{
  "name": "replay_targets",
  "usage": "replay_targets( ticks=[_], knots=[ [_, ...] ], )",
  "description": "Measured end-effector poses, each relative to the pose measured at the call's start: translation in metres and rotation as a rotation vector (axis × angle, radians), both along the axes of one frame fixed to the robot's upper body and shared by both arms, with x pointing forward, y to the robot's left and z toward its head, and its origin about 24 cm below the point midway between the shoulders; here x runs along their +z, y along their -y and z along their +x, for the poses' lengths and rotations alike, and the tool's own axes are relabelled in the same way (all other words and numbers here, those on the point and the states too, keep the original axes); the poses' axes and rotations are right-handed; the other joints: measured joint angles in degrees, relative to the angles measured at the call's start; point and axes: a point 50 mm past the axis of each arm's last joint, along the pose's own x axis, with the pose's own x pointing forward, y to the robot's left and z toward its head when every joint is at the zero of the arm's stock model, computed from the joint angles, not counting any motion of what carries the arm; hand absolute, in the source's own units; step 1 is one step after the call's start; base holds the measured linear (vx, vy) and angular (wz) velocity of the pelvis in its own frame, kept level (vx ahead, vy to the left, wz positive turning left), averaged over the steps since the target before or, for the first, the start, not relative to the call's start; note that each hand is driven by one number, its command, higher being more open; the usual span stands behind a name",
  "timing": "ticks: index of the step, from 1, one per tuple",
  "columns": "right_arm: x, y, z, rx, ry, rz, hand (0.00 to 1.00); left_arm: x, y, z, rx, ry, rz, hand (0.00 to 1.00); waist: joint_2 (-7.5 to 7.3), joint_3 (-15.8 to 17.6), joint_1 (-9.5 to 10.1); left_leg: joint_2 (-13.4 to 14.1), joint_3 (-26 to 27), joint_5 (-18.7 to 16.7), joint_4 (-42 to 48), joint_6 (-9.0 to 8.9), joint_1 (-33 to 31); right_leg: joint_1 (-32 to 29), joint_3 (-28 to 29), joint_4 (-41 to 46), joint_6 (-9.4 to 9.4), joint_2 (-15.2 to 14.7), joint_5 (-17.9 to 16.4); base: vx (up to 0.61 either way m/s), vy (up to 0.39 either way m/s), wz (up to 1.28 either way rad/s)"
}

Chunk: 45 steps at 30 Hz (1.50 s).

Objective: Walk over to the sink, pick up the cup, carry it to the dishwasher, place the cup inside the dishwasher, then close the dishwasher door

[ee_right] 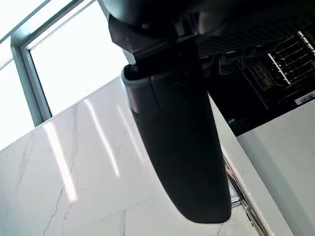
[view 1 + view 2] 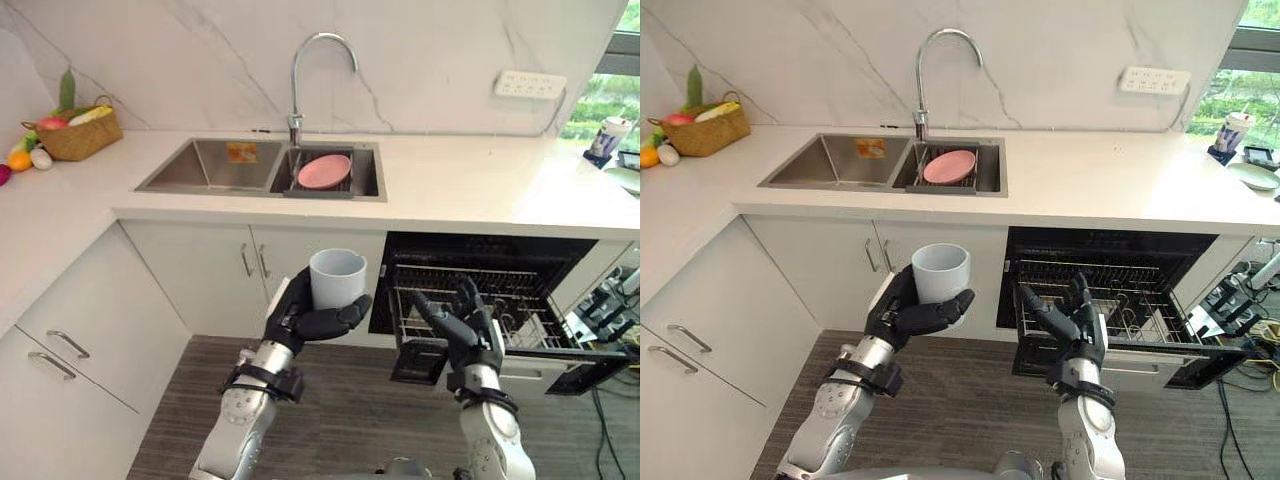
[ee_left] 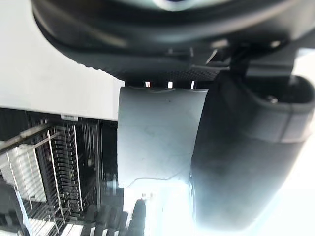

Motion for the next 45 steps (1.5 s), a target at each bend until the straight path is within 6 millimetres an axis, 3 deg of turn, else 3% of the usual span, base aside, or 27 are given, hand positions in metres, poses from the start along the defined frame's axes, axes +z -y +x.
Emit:
replay_targets(
  ticks=[1, 2, 3, 6, 7, 10, 12, 13, 14, 15, 18, 19, 20, 21, 22, 24, 27, 30, 35, 36, 37, 38, 39, 40, 41, 44, 45],
  knots=[
    [0.006, 0.001, 0.002, -0.002, 0.026, -0.013, 1.0, 0.0, 0.001, 0.001, -0.004, 0.003, 0.012, 0.0, 0.43, 0.35, -0.21, 2.22, -0.52, 2.27, 12.16, 2.65, -5.73, 0.1, 0.43, 0.36, -0.22, 0.56, -0.55, 0.1, -0.02, -0.3],
    [0.01, 0.002, 0.004, 0.003, 0.041, -0.03, 1.0, 0.0, 0.001, 0.0, -0.003, 0.003, 0.015, 0.0, 0.76, 0.54, 0.08, 2.86, -1.32, 4.54, 17.27, 3.55, -7.91, 0.81, 1.32, 0.21, -0.39, 0.88, -0.56, 0.14, 0.0, -0.51],
    [0.017, 0.004, 0.008, 0.011, 0.065, -0.07, 1.0, -0.001, 0.0, 0.001, 0.005, 0.004, 0.03, 0.0, 1.25, 1.24, 0.45, 3.2, -3.4, 4.76, 22.29, 2.88, -10.23, 2.05, 3.12, -0.32, -0.59, 1.11, -0.46, 0.17, 0.039, -0.62],
    [0.025, 0.005, 0.016, -0.012, 0.096, -0.074, 1.0, 0.001, -0.001, 0.002, 0.008, 0.025, 0.032, 0.0, 1.77, 0.78, 0.09, 3.02, -6.14, 1.99, 8.52, 2.81, -9.59, 2.94, 7.14, -0.99, 0.26, 0.24, -0.67, 0.24, 0.126, -0.77],
    [0.027, 0.009, 0.017, -0.032, 0.105, -0.07, 1.0, 0.003, 0.003, 0.002, 0.006, 0.035, 0.019, 0.0, 1.56, 0.64, 0.04, 2.58, -11.08, 2.81, -2.33, 1.71, -9.18, 2.43, 9.56, -1.03, 1.32, -0.78, -0.78, 0.21, 0.152, -0.72],
    [0.03, 0.022, 0.017, -0.065, 0.11, -0.1, 1.0, 0.004, 0.014, -0.001, -0.025, 0.041, 0.002, 0.0, 2.08, 0.27, -0.75, 1.62, -14.57, 5.91, -13.18, 0.73, -8.71, 0.54, 13.78, 0.9, 4.92, -3.86, -2.56, 0.21, 0.31, -0.63],
    [0.027, 0.032, 0.013, -0.103, 0.096, -0.104, 1.0, 0.003, 0.023, -0.005, -0.068, 0.039, -0.003, 0.0, 1.96, -0.93, -1.86, -1.4, -12.95, 12.8, -13.2, -4.21, -8.03, 0.66, 16.07, 0.73, 8.4, -6.94, -3.34, 0.23, 0.395, -0.37],
    [0.026, 0.034, 0.011, -0.119, 0.095, -0.1, 1.0, 0.003, 0.026, -0.006, -0.083, 0.04, -0.001, 0.0, 1.77, -1.25, -2.15, -2.42, -12.75, 13.42, -12.59, -5.33, -8.25, 1.01, 16.38, 0.13, 9.0, -8.08, -3.31, 0.27, 0.426, -0.18],
    [0.021, 0.036, 0.005, -0.151, 0.08, -0.082, 1.0, 0.002, 0.03, -0.007, -0.11, 0.038, 0.006, 0.0, 0.49, -2.04, -2.53, -5.37, -11.84, 12.12, -11.65, -3.62, -8.48, 1.88, 16.6, -1.9, 8.98, -10.99, -2.92, 0.27, 0.428, 0.0],
    [0.018, 0.035, 0.002, -0.164, 0.075, -0.053, 1.0, 0.002, 0.032, -0.008, -0.118, 0.039, 0.006, 0.0, 0.54, -2.5, -2.83, -6.64, -11.29, 11.48, -11.31, -2.64, -8.41, 2.21, 16.34, -2.47, 8.66, -12.57, -1.11, 0.28, 0.401, -0.17],
    [0.003, 0.019, 0.002, -0.142, 0.028, 0.013, 1.0, 0.002, 0.027, -0.005, -0.109, 0.053, 0.058, 0.0, 0.52, -2.43, -1.12, -7.89, -5.33, 10.12, -12.16, -0.38, -4.73, -0.23, 9.21, 0.19, 2.15, -16.59, 5.24, 0.25, 0.353, -0.74],
    [0.0, 0.009, 0.004, -0.114, 0.019, 0.033, 1.0, 0.003, 0.02, -0.003, -0.09, 0.055, 0.072, 0.0, 0.73, -2.54, -0.12, -7.5, -2.3, 9.62, -14.05, 0.48, -1.76, 1.36, 4.58, -2.17, 2.14, -17.06, 7.85, 0.19, 0.256, -1.23],
    [0.0, 0.004, 0.005, -0.094, 0.022, 0.039, 1.0, 0.005, 0.017, -0.002, -0.076, 0.062, 0.075, 0.0, 0.75, -2.54, 0.33, -7.23, -1.09, 9.23, -15.09, 1.13, -0.4, 1.84, 2.29, -3.19, 2.17, -17.07, 8.72, 0.14, 0.216, -1.2],
    [-0.001, -0.007, 0.009, -0.046, 0.034, 0.058, 1.0, 0.009, 0.008, 0.002, -0.044, 0.081, 0.083, 0.0, 0.31, -2.48, 0.35, -6.8, 1.07, 8.77, -16.42, 1.81, 0.83, 1.41, -1.66, -2.91, 3.86, -16.55, 8.39, 0.13, 0.2, -0.93],
    [-0.001, -0.012, 0.01, -0.02, 0.044, 0.07, 1.0, 0.011, 0.001, 0.005, -0.011, 0.09, 0.092, 0.0, 0.14, -2.62, 0.26, -6.08, 2.4, 8.64, -17.09, 2.02, 0.94, 0.69, -4.25, -2.74, 5.46, -14.07, 7.34, 0.07, 0.128, -0.79],
    [-0.001, -0.014, 0.01, -0.006, 0.045, 0.069, 1.0, 0.011, -0.008, 0.008, 0.034, 0.09, 0.102, 0.0, 0.1, -2.6, 0.38, -5.54, 4.54, 8.63, -17.94, 2.04, 1.16, 0.5, -7.92, -5.97, 5.71, -10.47, 6.82, 0.04, 0.069, -0.65],
    [-0.002, -0.013, 0.01, 0.007, 0.021, 0.04, 1.0, 0.011, -0.011, 0.009, 0.069, 0.09, 0.106, 0.0, 0.32, -1.83, 0.1, -5.32, 6.29, 8.51, -18.72, 1.88, 1.45, 1.21, -6.75, -10.58, 5.79, -8.06, 8.97, 0.02, 0.044, -0.44],
    [-0.002, -0.008, 0.009, 0.008, 0.013, 0.024, 1.0, 0.01, -0.005, 0.007, 0.061, 0.08, 0.095, 0.0, -0.31, -1.24, -0.78, -5.26, 6.42, 8.13, -18.62, 1.51, 1.68, 1.12, -5.93, -10.11, 5.69, -8.05, 8.95, -0.03, 0.01, -0.13],
    [0.01, -0.008, 0.011, 0.025, 0.065, 0.013, 1.0, 0.01, 0.005, 0.004, 0.053, 0.098, 0.095, 0.0, 0.92, -0.72, -1.59, -2.73, 3.82, 3.01, -8.78, 1.23, -4.09, -1.54, -5.24, -4.57, 5.08, -7.87, 4.81, -0.05, -0.029, 0.18],
    [0.012, -0.008, 0.011, 0.028, 0.074, 0.011, 1.0, 0.009, 0.006, 0.003, 0.055, 0.093, 0.094, 0.0, 0.82, -0.74, -1.38, -2.11, 3.53, 3.15, -6.93, 0.77, -4.37, -1.85, -3.43, -3.34, 3.06, -5.83, 2.59, 0.0, -0.133, 0.55],
    [0.014, -0.006, 0.013, 0.033, 0.087, 0.003, 1.0, 0.008, 0.007, 0.003, 0.054, 0.091, 0.093, 0.0, 1.49, -0.28, -1.59, 0.31, 3.58, 2.81, 2.67, 0.66, -8.76, -1.78, -3.1, -2.67, 3.65, -5.21, 1.3, 0.0, -0.124, 0.44],
    [0.014, -0.005, 0.013, 0.039, 0.086, -0.006, 1.0, 0.007, 0.007, 0.002, 0.055, 0.082, 0.093, 0.0, 2.22, 0.06, -1.2, 1.98, 3.41, 3.27, 7.83, 1.05, -10.6, -1.0, -3.23, -2.61, 3.57, -4.76, 0.84, 0.01, -0.135, 0.12],
    [0.015, -0.004, 0.013, 0.059, 0.09, -0.018, 1.0, 0.001, 0.004, -0.002, 0.073, 0.053, 0.092, 0.0, 4.13, 0.59, -0.46, 4.52, 1.36, 5.78, 16.5, 1.63, -13.49, 0.97, -2.71, -3.09, 3.08, -3.02, 0.29, 0.06, -0.103, -0.3],
    [0.015, -0.004, 0.012, 0.065, 0.089, -0.019, 1.0, -0.006, 0.001, -0.007, 0.089, 0.021, 0.098, 0.0, 4.27, 0.83, -0.3, 5.48, -0.39, 8.99, 21.92, 1.49, -15.54, 3.01, -1.91, -4.42, 2.71, -2.38, 0.3, 0.09, -0.107, -0.44],
    [0.015, -0.003, 0.012, 0.065, 0.089, -0.02, 1.0, -0.009, 0.0, -0.008, 0.093, 0.008, 0.1, 0.0, 4.28, 0.67, -0.13, 5.24, -0.77, 8.94, 21.46, 1.36, -15.42, 3.64, -1.24, -4.89, 2.67, -2.43, 0.33, 0.13, -0.066, -0.54],
    [0.023, 0.001, 0.013, 0.061, 0.121, -0.04, 1.0, -0.011, 0.003, -0.01, 0.079, 0.006, 0.086, 0.0, 3.98, 0.47, 0.04, 1.15, -3.13, 6.71, 3.32, 2.18, -14.18, 3.62, 2.45, -6.62, 2.87, -4.06, 0.93, 0.16, 0.007, -0.6],
    [0.023, 0.003, 0.013, 0.062, 0.118, -0.049, 1.0, -0.01, 0.008, -0.01, 0.071, 0.008, 0.071, 0.0, 3.9, 0.45, 0.07, -0.57, -5.58, 7.77, -6.32, 0.77, -12.66, 3.58, 3.85, -7.42, 3.7, -4.59, 1.43, 0.19, 0.094, -0.68]
  ],
)
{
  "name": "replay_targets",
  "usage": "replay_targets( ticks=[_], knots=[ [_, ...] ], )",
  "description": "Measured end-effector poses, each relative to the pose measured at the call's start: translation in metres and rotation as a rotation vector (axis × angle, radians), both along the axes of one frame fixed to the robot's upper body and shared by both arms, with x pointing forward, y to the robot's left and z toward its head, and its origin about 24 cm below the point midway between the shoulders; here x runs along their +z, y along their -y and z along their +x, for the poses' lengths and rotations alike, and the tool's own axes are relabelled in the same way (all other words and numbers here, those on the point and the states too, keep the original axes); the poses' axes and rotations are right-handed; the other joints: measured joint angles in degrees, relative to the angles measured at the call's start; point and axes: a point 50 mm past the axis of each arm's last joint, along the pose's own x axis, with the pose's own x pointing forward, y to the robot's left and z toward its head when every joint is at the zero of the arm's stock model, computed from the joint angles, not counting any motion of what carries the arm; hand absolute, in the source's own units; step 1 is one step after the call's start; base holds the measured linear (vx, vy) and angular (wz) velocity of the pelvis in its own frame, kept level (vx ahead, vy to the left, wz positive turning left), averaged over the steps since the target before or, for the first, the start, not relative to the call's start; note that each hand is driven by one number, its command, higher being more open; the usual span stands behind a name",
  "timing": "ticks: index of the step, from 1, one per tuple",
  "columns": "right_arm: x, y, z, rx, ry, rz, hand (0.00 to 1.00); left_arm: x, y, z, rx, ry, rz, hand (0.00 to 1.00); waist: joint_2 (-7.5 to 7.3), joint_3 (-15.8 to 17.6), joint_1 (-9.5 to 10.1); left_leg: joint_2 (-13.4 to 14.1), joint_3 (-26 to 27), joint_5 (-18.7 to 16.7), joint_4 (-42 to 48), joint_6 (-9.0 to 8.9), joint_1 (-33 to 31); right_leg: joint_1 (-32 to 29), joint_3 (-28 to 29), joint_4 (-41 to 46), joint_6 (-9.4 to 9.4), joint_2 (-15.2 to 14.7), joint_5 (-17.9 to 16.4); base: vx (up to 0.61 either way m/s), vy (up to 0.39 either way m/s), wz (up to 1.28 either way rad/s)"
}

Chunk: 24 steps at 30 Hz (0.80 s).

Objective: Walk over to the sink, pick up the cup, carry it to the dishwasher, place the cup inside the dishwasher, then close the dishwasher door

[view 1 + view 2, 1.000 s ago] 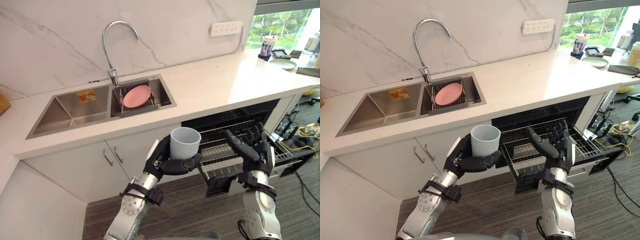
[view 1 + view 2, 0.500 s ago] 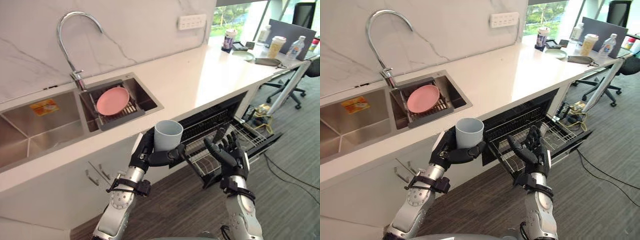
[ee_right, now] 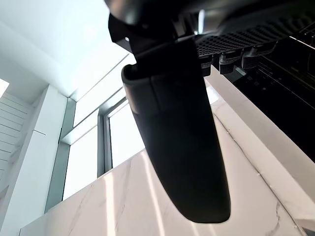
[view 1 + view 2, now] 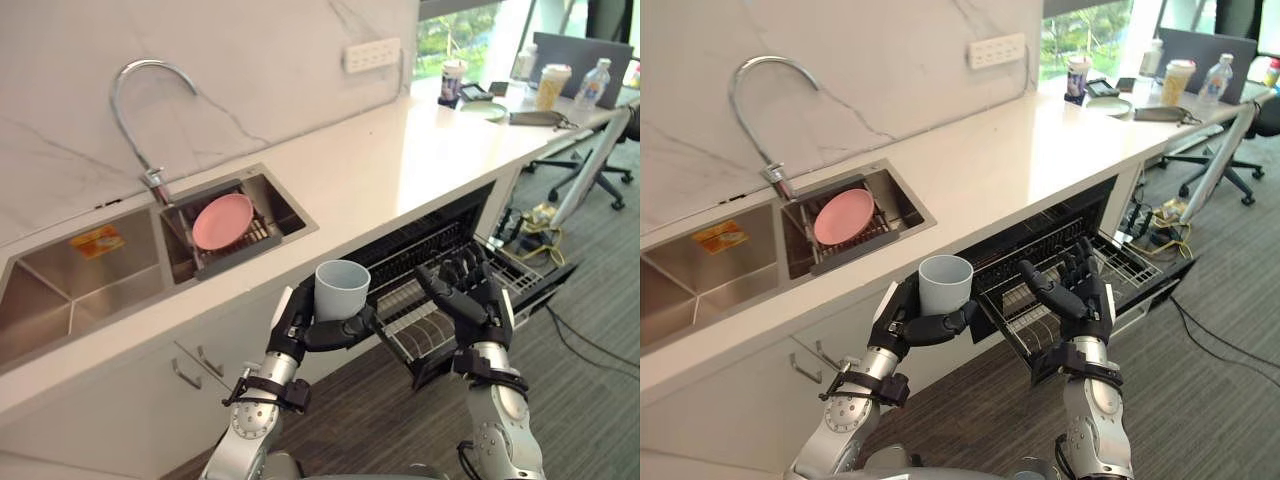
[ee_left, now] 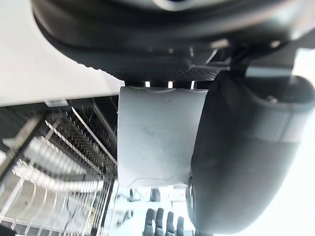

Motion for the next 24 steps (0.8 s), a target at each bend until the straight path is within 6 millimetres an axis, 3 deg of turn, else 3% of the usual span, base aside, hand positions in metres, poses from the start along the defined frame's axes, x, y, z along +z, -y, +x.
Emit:
replay_targets(
  ticks=[1, 2, 3, 4, 7, 10, 17, 20, 23, 24],
  knots=[
    [-0.001, 0.001, 0.0, 0.007, -0.008, -0.011, 1.0, 0.001, 0.005, -0.001, -0.013, 0.003, -0.013, 0.0, 0.29, -0.19, 0.11, -0.73, -1.1, 2.88, -8.09, -1.12, 1.93, -0.1, 1.67, -0.37, 1.26, -0.14, 0.37, 0.2, 0.119, -0.71],
    [-0.002, 0.002, 0.0, 0.009, -0.013, -0.016, 1.0, 0.002, 0.008, -0.001, -0.021, 0.005, -0.019, 0.0, 0.49, -0.32, 0.12, -0.83, -1.02, 4.87, -10.88, -1.16, 2.71, -0.08, 2.58, -0.41, 1.84, -0.11, 0.3, 0.24, 0.176, -0.75],
    [-0.002, 0.002, 0.0, 0.007, -0.019, -0.022, 1.0, 0.003, 0.013, -0.002, -0.04, 0.011, -0.02, 0.0, 1.11, -0.88, 0.11, -1.04, -1.1, 11.5, -13.04, -2.59, 3.8, -0.16, 3.85, -0.44, 2.9, 0.13, 0.1, 0.33, 0.247, -0.59],
    [-0.006, 0.001, -0.002, -0.011, -0.035, -0.006, 1.0, 0.003, 0.016, -0.001, -0.069, 0.018, -0.002, 0.0, -0.01, -2.12, -0.26, -2.42, -0.19, 12.32, -13.81, -3.84, 4.27, -0.32, 4.93, -0.8, 4.11, -1.23, 0.33, 0.34, 0.247, -0.44],
    [-0.008, -0.005, -0.003, -0.022, -0.034, 0.028, 1.0, 0.009, 0.017, 0.006, -0.106, 0.057, 0.026, 0.0, -2.28, -2.94, -1.25, -6.05, 1.05, 13.03, -17.68, -2.05, 5.75, -0.33, 5.2, -2.45, 6.16, -4.5, 1.55, 0.19, 0.173, -0.06],
    [-0.011, -0.02, -0.001, 0.024, -0.041, 0.049, 1.0, 0.01, 0.009, 0.009, -0.078, 0.06, 0.033, 0.0, -2.57, -2.99, -0.6, -7.64, 3.28, 12.75, -20.44, -0.94, 9.79, 1.9, 4.6, -4.14, 7.12, -6.05, 3.11, 0.12, 0.129, -0.26],
    [-0.013, -0.041, 0.001, 0.086, -0.049, 0.068, 1.0, 0.014, 0.0, 0.013, -0.016, 0.073, 0.011, 0.0, -3.1, -2.75, 0.53, -7.61, 6.46, 11.68, -21.14, 0.12, 10.43, -0.83, 1.43, -2.48, 5.44, -6.7, 5.33, -0.01, 0.046, -0.25],
    [-0.012, -0.045, 0.004, 0.093, -0.047, 0.052, 1.0, 0.02, -0.009, 0.019, 0.072, 0.107, 0.001, 0.0, -3.2, -2.66, 0.25, -7.42, 8.12, 11.66, -21.08, 0.34, 10.0, -0.04, 1.07, -7.02, 5.69, -6.1, 7.92, -0.04, 0.056, -0.27],
    [-0.011, -0.045, 0.005, 0.081, -0.048, 0.052, 1.0, 0.035, -0.023, 0.029, 0.195, 0.198, -0.024, 0.0, -4.3, -1.9, 0.26, -7.09, 8.38, 11.69, -20.82, 0.4, 10.21, 2.27, 0.36, -11.05, 6.15, -5.43, 9.54, -0.09, 0.012, -0.06],
    [0.0, -0.049, 0.017, 0.104, -0.001, 0.05, 1.0, 0.057, -0.034, 0.038, 0.393, 0.339, -0.052, 0.0, -4.81, -1.52, 0.34, -5.57, 8.3, 11.7, -19.96, -0.51, 10.16, 3.23, -0.43, -12.31, 6.16, -3.88, 9.77, -0.14, -0.071, -0.01]
  ],
)
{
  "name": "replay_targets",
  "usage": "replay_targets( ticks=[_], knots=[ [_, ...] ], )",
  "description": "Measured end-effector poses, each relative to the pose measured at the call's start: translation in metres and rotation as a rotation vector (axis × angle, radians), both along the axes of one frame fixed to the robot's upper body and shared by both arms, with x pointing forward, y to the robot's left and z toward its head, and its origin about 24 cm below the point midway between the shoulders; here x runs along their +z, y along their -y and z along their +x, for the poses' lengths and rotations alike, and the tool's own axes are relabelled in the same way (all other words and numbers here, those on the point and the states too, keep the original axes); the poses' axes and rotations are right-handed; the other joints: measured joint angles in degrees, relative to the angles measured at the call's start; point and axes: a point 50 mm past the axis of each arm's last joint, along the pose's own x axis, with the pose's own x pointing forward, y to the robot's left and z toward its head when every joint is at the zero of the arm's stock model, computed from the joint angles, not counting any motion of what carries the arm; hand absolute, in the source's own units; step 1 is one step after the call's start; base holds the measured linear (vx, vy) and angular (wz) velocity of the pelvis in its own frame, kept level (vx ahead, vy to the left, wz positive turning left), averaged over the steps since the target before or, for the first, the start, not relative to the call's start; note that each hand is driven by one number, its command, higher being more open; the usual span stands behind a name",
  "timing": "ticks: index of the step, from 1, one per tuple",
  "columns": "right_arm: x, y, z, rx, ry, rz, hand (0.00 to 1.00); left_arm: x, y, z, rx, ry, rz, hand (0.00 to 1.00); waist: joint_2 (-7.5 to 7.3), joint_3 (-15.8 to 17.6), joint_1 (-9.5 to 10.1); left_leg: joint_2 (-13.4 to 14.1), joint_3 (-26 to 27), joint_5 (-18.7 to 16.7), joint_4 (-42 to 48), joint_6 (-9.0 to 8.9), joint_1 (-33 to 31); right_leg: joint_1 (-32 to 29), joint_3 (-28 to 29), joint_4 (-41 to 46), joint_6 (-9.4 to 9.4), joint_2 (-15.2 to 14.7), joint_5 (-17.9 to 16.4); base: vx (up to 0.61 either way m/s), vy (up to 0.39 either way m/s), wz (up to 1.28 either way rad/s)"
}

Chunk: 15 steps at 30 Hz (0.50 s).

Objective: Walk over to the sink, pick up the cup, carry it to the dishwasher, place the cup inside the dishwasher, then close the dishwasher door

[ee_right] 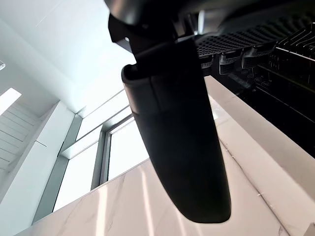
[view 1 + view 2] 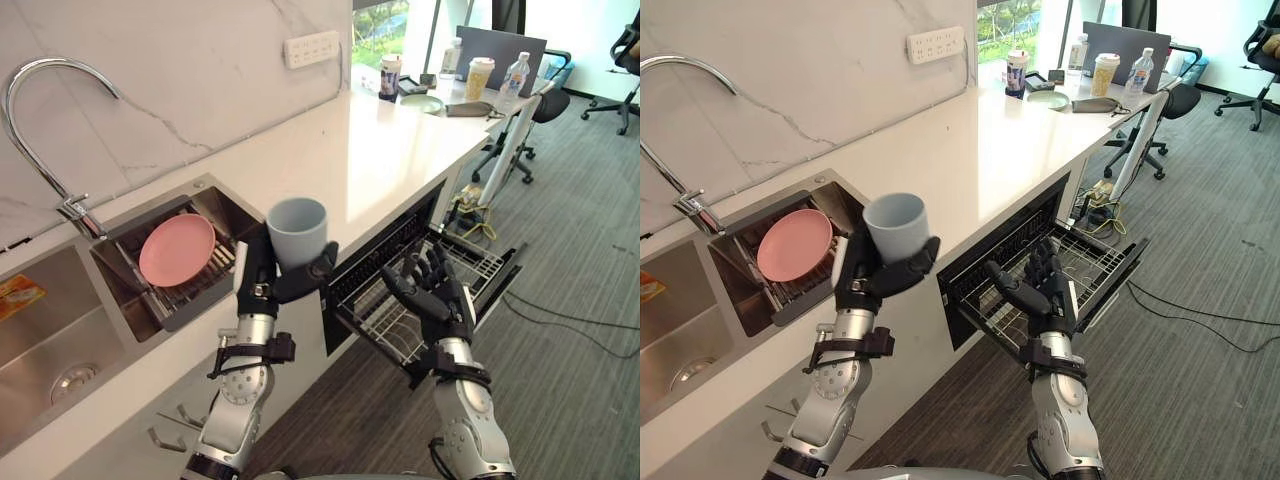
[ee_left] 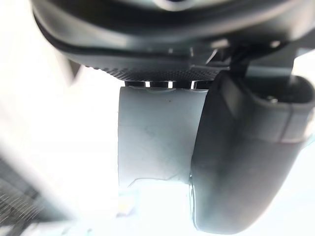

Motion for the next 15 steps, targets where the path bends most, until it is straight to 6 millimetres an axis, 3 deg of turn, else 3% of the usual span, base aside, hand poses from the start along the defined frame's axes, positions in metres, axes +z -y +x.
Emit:
replay_targets(
  ticks=[5, 7, 12, 15],
  knots=[
    [0.016, -0.001, 0.014, 0.043, 0.075, 0.037, 1.0, 0.012, 0.001, 0.005, 0.142, 0.087, 0.04, 0.0, -0.13, 0.12, -0.15, 1.25, 0.06, 1.07, -0.53, -0.82, 0.44, 0.66, -0.19, -1.09, -0.92, 1.75, 0.58, -0.07, -0.05, -0.03],
    [0.022, -0.003, 0.019, 0.155, 0.128, 0.162, 1.0, 0.015, -0.005, 0.01, 0.288, 0.137, 0.136, 0.0, -0.23, 0.21, -0.31, 1.7, 0.42, 1.85, -1.81, -0.99, 1.49, 1.88, -0.12, -3.26, -1.29, 2.61, 1.76, -0.04, -0.029, -0.1],
    [0.047, -0.023, 0.029, 0.403, 0.263, 0.259, 1.0, 0.022, -0.022, 0.014, 0.445, 0.194, 0.205, 0.0, -0.23, 0.2, -0.26, 2.36, 1.61, 4.03, -5.96, -1.77, 3.47, 2.09, 0.63, -5.22, -1.99, 4.22, 2.79, -0.02, -0.031, -0.11],
    [0.058, -0.043, 0.034, 0.54, 0.302, 0.265, 1.0, 0.01, -0.022, 0.017, 0.45, 0.127, 0.274, 0.0, -0.25, 0.21, -0.07, 2.57, 3.14, 5.06, -8.34, -2.14, 4.79, 2.1, 1.69, -6.8, -2.13, 5.05, 3.7, 0.0, -0.018, -0.2]
  ],
)
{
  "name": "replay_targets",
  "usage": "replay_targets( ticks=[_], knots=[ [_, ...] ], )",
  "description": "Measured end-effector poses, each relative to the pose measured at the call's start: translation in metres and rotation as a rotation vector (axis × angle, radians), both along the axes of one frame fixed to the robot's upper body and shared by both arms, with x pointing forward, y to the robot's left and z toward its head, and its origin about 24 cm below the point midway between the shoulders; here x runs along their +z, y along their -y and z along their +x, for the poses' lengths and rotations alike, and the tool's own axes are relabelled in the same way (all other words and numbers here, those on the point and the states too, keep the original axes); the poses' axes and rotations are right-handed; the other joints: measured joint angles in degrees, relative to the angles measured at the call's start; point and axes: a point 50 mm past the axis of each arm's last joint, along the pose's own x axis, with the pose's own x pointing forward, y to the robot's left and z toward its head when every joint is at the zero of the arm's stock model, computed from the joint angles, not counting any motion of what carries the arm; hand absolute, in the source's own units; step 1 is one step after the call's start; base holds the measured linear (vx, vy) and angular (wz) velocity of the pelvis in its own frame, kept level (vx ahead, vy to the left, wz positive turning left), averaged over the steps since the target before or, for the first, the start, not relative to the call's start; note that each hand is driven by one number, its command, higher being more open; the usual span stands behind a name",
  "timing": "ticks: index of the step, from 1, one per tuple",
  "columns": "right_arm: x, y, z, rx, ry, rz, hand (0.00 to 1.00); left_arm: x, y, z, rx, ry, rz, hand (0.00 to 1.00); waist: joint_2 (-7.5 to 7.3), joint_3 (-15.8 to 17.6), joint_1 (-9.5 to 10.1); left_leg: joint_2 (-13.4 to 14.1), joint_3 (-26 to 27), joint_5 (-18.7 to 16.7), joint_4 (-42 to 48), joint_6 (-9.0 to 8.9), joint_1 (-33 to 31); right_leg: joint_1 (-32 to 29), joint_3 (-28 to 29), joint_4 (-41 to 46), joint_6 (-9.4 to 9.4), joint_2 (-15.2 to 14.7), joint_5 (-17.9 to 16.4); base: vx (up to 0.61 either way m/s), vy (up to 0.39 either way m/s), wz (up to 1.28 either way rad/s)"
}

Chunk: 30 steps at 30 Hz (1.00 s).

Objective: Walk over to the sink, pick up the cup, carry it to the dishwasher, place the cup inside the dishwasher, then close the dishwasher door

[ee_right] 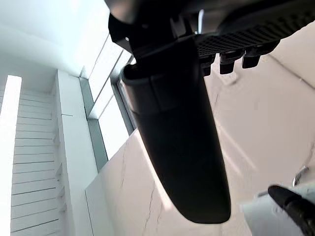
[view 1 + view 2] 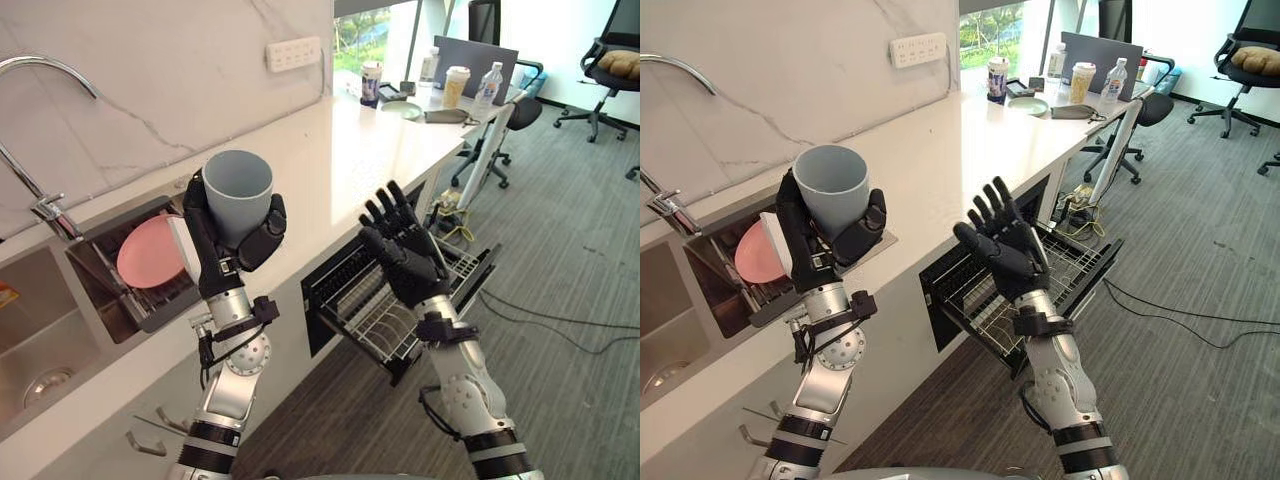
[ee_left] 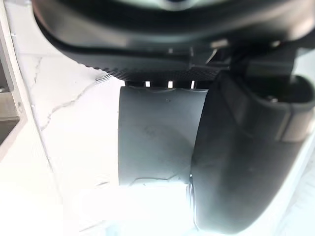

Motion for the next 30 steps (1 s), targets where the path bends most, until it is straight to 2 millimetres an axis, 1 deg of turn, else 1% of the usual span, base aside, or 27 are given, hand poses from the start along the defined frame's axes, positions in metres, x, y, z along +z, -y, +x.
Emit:
replay_targets(
  ticks=[4, 6, 12, 16, 20, 26, 30],
  knots=[
    [0.006, -0.016, -0.003, 0.099, 0.019, -0.01, 1.0, -0.02, 0.003, 0.005, -0.002, -0.128, 0.027, 0.0, -0.01, 0.0, -0.31, 0.08, 1.33, 0.05, -0.11, 0.02, 0.24, -0.01, 1.23, -1.68, 0.1, 0.32, 0.96, 0.02, -0.002, -0.21],
    [0.006, -0.016, -0.003, 0.104, 0.022, -0.015, 1.0, -0.025, 0.006, 0.005, -0.016, -0.164, 0.038, 0.0, -0.01, 0.0, -0.38, 0.15, 1.42, 0.04, -0.12, 0.02, 0.23, -0.02, 1.23, -1.83, 0.14, 0.41, 1.02, 0.04, -0.006, -0.05],
    [0.004, -0.02, -0.004, 0.095, 0.001, -0.069, 1.0, -0.032, 0.011, 0.005, -0.034, -0.206, 0.052, 0.0, 0.0, -0.01, -0.42, 0.33, 1.45, 0.03, -0.12, 0.0, 0.28, -0.01, 1.1, -1.85, 0.22, 0.57, 1.11, -0.01, 0.0, 0.0],
    [0.001, -0.03, -0.004, 0.08, -0.025, -0.143, 1.0, -0.04, 0.02, 0.006, -0.072, -0.242, 0.073, 0.0, 0.01, -0.05, -0.22, 0.32, 1.46, 0.07, -0.13, -0.03, 0.25, -0.02, 1.09, -1.91, 0.26, 0.55, 1.4, -0.03, 0.005, 0.0],
    [0.001, -0.031, 0.0, -0.01, -0.023, -0.291, 1.0, -0.042, 0.03, 0.004, -0.116, -0.25, 0.084, 0.0, 0.04, -0.07, -0.23, 0.31, 1.5, 0.27, -0.14, 0.07, 0.25, -0.12, 1.09, -1.98, 0.23, 0.56, 1.57, -0.02, 0.002, 0.0],
    [-0.001, -0.029, 0.002, -0.039, -0.058, -0.357, 1.0, -0.041, 0.048, 0.005, -0.192, -0.266, 0.113, 0.0, 0.1, -0.21, -0.21, 0.32, 1.5, 0.64, -0.14, 0.09, 0.14, -0.16, 1.13, -2.13, 0.23, 0.62, 1.79, 0.0, 0.0, 0.0],
    [-0.004, -0.027, 0.004, -0.065, -0.091, -0.383, 1.0, -0.04, 0.054, 0.008, -0.216, -0.269, 0.13, 0.0, 0.27, -0.59, -0.22, 0.32, 1.41, 0.75, -0.15, 0.09, 0.11, -0.16, 1.15, -2.13, 0.25, 0.62, 1.87, 0.0, 0.0, 0.0]
  ],
)
